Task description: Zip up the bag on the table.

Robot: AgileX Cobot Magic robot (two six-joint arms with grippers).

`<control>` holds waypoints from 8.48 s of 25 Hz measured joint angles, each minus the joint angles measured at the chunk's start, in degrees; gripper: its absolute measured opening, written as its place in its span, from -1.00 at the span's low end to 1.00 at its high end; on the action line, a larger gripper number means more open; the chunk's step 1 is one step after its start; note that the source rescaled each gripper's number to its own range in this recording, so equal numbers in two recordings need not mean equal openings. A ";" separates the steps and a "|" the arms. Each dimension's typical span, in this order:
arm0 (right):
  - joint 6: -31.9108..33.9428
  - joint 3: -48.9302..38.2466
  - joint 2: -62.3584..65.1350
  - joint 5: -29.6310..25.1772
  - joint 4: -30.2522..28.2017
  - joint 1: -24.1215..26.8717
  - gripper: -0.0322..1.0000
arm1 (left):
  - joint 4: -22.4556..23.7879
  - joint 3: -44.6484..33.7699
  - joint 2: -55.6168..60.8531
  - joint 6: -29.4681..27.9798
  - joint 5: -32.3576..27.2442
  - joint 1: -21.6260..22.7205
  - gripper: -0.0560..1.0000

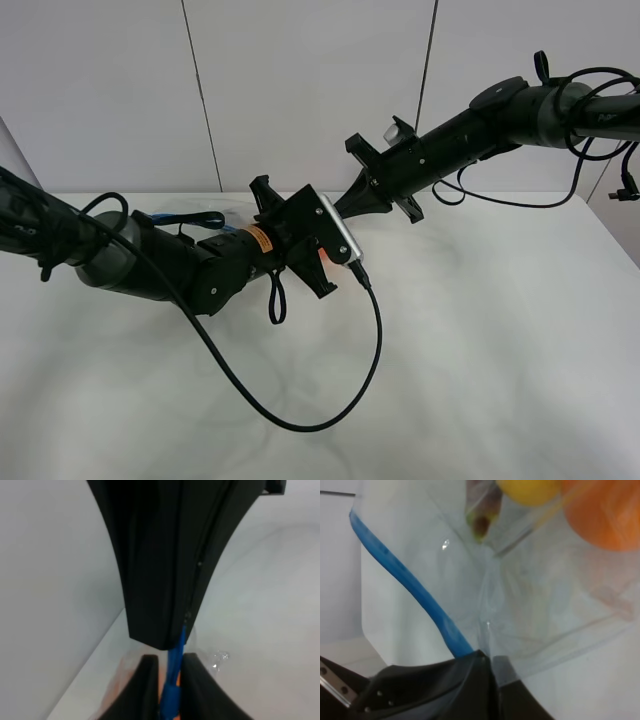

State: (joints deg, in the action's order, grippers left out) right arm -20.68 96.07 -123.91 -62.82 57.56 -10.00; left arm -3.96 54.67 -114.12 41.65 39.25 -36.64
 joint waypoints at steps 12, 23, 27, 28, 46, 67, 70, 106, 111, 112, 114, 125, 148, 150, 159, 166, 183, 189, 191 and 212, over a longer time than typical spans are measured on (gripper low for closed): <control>0.00 0.00 0.00 0.87 0.78 0.00 -0.94 | 0.86 0.00 0.00 3.91 0.06 1.57 -0.89; 0.05 0.00 0.00 2.55 2.29 0.00 -0.94 | 2.80 0.00 0.00 7.84 0.47 6.00 -0.89; 0.05 0.00 0.00 2.50 2.23 0.00 -0.94 | 2.54 0.00 0.00 10.71 0.47 7.12 -0.89; 0.05 0.00 0.00 2.39 2.18 0.00 -0.94 | 2.54 0.00 0.00 11.63 0.47 7.43 -0.89; 0.05 0.00 0.00 1.66 2.66 -0.34 -0.94 | 2.11 0.00 0.00 19.25 1.81 20.50 -0.89; 0.05 0.00 0.00 0.46 1.77 -0.50 -0.94 | 2.99 0.00 0.00 19.30 1.88 31.63 -0.89; 0.05 0.00 0.00 0.41 1.84 -0.50 -0.94 | 3.28 0.00 0.00 19.30 1.88 31.93 -0.89; 0.21 0.00 0.00 -0.69 -0.05 -0.20 -0.94 | -6.96 1.57 0.72 -11.81 -6.55 44.26 1.00; 0.21 0.00 0.00 -0.69 -0.05 -0.20 -0.94 | -7.01 9.72 1.40 -16.56 -26.65 44.80 1.00; 0.21 0.00 0.00 -0.69 -0.05 -0.20 -0.94 | -7.14 11.27 1.40 -17.03 -31.52 44.80 1.00; 0.21 0.00 0.00 -0.69 -0.05 -0.20 -0.94 | -7.72 15.20 1.40 -18.97 -40.35 44.80 1.00; 0.21 0.00 0.00 -0.57 -0.05 -0.20 -0.94 | -8.00 33.31 1.35 -28.11 -89.05 44.80 1.00; 0.21 0.00 0.00 -0.73 -0.06 -0.20 -0.94 | -3.52 30.38 9.63 -33.23 -108.69 39.48 1.00; 0.21 0.00 0.00 -0.79 -0.06 -0.20 -0.94 | -3.10 26.29 12.82 -33.42 -108.69 39.48 1.00; 0.21 0.00 0.00 -0.91 -0.11 -0.19 -0.94 | -2.63 0.99 36.43 -33.49 -108.69 39.48 1.00; 0.21 0.00 0.00 -0.96 -0.11 -0.19 -0.94 | -2.63 -17.69 59.53 -33.49 -105.75 39.48 1.00; 0.60 0.00 0.00 -1.21 -2.06 -0.19 -0.47 | -3.22 -26.10 103.31 -33.67 -100.54 39.48 1.00; 1.75 0.21 0.00 -1.43 -5.16 -0.19 0.75 | -3.22 -26.42 114.28 -35.38 -100.61 39.48 1.00; 2.02 1.44 0.00 -1.99 -7.73 -0.19 0.85 | -3.23 -26.48 114.27 -35.87 -100.61 39.48 1.00; 17.69 16.83 0.00 -6.90 -55.22 8.54 0.90 | -3.05 -26.66 114.27 -36.26 -100.61 39.48 1.00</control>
State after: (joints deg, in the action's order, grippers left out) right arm -2.99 112.90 -123.91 -69.72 2.34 -1.46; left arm -7.01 28.00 0.15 5.38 -61.37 2.83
